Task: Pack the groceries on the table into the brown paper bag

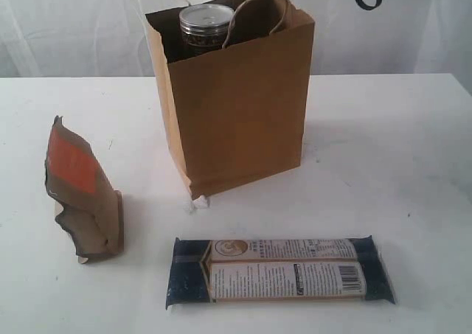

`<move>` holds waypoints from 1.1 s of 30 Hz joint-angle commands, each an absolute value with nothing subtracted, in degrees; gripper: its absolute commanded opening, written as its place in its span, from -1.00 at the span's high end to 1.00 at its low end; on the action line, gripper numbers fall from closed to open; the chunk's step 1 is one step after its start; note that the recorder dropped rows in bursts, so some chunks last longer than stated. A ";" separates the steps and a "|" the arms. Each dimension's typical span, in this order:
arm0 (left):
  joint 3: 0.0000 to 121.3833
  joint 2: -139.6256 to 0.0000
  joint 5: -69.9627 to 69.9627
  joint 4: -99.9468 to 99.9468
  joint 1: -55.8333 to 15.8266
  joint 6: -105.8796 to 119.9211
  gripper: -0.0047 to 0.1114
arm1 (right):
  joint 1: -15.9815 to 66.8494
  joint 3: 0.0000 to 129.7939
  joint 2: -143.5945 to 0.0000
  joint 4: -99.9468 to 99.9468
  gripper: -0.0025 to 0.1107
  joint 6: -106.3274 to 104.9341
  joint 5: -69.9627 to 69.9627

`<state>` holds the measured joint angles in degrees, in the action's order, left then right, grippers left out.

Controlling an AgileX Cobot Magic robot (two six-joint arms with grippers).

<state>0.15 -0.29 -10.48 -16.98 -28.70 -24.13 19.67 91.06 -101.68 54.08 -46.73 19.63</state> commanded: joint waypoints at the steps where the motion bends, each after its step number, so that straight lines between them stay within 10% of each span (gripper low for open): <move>1: 0.00 0.00 -10.90 -17.15 -28.67 -24.05 0.92 | 19.39 91.94 -102.38 54.12 0.59 -46.11 20.73; 6: 0.00 0.00 -10.90 -17.15 -28.67 -24.05 0.92 | 19.39 91.94 -102.45 53.88 0.02 -46.02 21.66; 33: 0.00 0.00 -10.90 -17.15 -28.67 -24.05 0.92 | 11.42 66.36 -70.88 46.47 0.00 -51.16 15.19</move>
